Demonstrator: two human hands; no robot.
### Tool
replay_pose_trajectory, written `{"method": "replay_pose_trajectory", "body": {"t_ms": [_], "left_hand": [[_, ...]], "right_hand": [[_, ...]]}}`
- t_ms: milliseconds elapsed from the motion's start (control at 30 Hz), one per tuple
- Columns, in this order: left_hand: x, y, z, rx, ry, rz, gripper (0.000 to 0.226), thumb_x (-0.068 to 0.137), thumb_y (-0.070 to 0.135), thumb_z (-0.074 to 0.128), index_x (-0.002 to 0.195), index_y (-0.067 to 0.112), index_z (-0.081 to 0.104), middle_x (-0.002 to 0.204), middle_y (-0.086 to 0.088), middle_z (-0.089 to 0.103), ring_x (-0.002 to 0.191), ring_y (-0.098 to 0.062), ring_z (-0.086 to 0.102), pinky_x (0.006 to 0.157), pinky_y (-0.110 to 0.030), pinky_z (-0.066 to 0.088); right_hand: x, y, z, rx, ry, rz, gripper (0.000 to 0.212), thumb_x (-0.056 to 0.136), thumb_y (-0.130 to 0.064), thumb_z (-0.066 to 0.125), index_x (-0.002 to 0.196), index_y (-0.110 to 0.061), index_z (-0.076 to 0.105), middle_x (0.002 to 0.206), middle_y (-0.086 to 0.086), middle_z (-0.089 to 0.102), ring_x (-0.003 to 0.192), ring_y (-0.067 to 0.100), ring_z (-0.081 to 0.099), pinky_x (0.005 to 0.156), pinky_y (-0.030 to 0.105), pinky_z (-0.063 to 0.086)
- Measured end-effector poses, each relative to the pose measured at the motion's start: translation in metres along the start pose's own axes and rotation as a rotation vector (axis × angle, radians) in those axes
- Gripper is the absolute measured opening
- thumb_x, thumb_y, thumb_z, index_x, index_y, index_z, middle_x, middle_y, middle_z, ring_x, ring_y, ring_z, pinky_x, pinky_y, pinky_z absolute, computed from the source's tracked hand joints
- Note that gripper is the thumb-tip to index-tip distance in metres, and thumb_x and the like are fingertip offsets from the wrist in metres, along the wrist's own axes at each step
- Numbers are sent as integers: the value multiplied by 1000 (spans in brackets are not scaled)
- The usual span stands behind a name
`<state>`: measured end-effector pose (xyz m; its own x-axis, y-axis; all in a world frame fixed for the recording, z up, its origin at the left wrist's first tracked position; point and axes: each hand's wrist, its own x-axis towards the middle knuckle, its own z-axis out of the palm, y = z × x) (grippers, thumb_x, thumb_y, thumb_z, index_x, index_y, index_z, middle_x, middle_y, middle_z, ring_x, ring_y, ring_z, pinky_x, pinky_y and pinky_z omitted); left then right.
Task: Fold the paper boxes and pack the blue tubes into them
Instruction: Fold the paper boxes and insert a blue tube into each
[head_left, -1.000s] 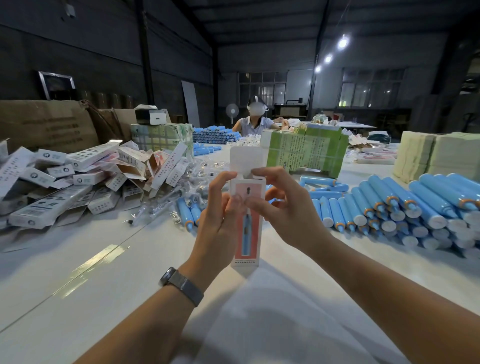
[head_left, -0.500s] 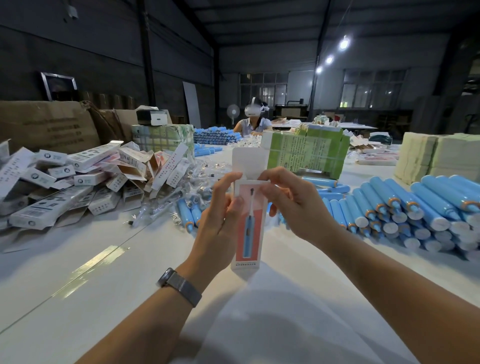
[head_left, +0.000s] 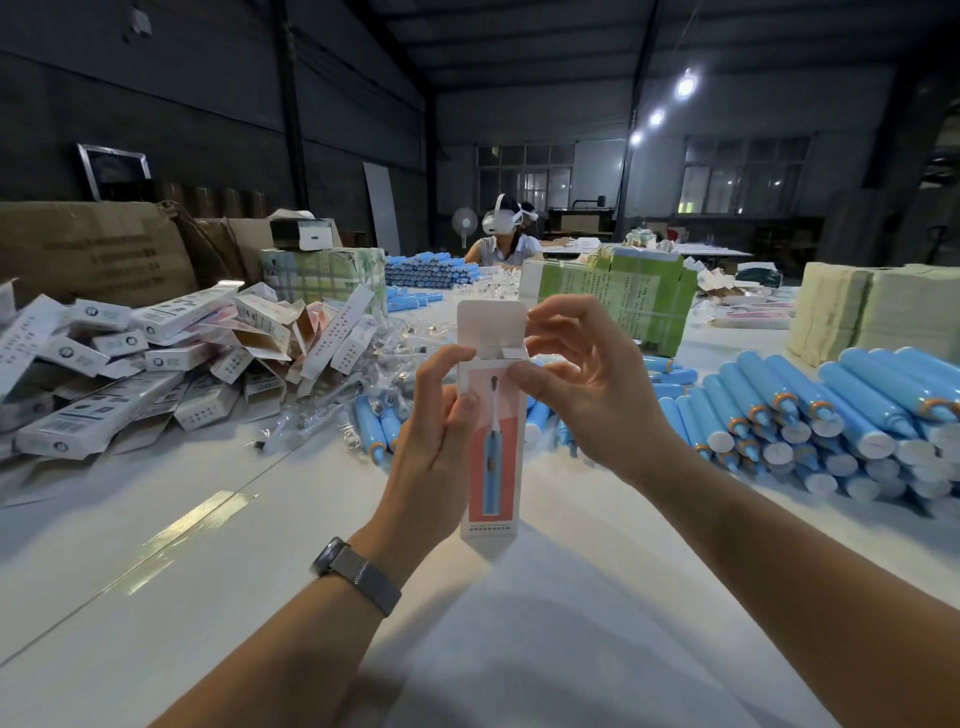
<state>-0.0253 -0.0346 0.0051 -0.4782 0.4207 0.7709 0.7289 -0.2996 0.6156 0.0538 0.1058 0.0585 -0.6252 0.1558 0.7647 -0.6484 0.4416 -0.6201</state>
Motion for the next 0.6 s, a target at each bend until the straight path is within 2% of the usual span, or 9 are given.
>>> {"method": "replay_pose_trajectory", "body": {"t_ms": [133, 267, 367, 433, 500, 600], "left_hand": [[-1, 0, 1, 26, 12, 34, 32, 104, 31, 31, 120, 59, 35, 96, 9, 64, 80, -20, 67, 67, -34, 61], [-2, -2, 3, 13, 27, 2, 30, 103, 35, 32, 119, 60, 29, 96, 3, 64, 84, -23, 68, 74, -45, 61], [-2, -3, 4, -28, 34, -28, 33, 102, 34, 34, 119, 62, 27, 103, -6, 65, 88, -23, 69, 80, -45, 61], [-1, -2, 3, -2, 28, -13, 33, 102, 36, 33, 118, 65, 29, 98, -6, 62, 85, -22, 68, 76, -42, 61], [-1, -1, 3, 28, 34, 9, 32, 102, 36, 32, 118, 64, 32, 90, 2, 60, 79, -20, 67, 68, -38, 61], [-1, 0, 4, 51, 55, 15, 29, 102, 35, 33, 120, 57, 35, 85, 1, 60, 71, -21, 65, 63, -39, 59]], "right_hand": [[1, -4, -1, -21, -14, 6, 35, 81, -10, 76, 105, -27, 57, 99, -1, 68, 90, 17, 64, 81, 43, 54], [1, -3, -1, -88, -39, 4, 18, 84, -3, 73, 94, -17, 68, 100, 3, 71, 93, 25, 66, 82, 52, 54], [0, -2, -1, -93, -49, 1, 13, 85, -2, 71, 89, -15, 69, 102, 2, 70, 97, 25, 66, 81, 45, 55], [0, -2, -2, -74, -54, 3, 14, 85, -1, 70, 88, -15, 68, 100, 1, 70, 96, 25, 65, 77, 33, 55], [1, -2, -1, -62, -50, 2, 12, 84, 0, 70, 87, -11, 67, 99, 2, 69, 94, 28, 65, 75, 26, 53], [0, -1, -2, -77, -46, 1, 9, 85, 0, 71, 86, -6, 65, 100, 3, 69, 92, 32, 63, 75, 35, 54]]}}
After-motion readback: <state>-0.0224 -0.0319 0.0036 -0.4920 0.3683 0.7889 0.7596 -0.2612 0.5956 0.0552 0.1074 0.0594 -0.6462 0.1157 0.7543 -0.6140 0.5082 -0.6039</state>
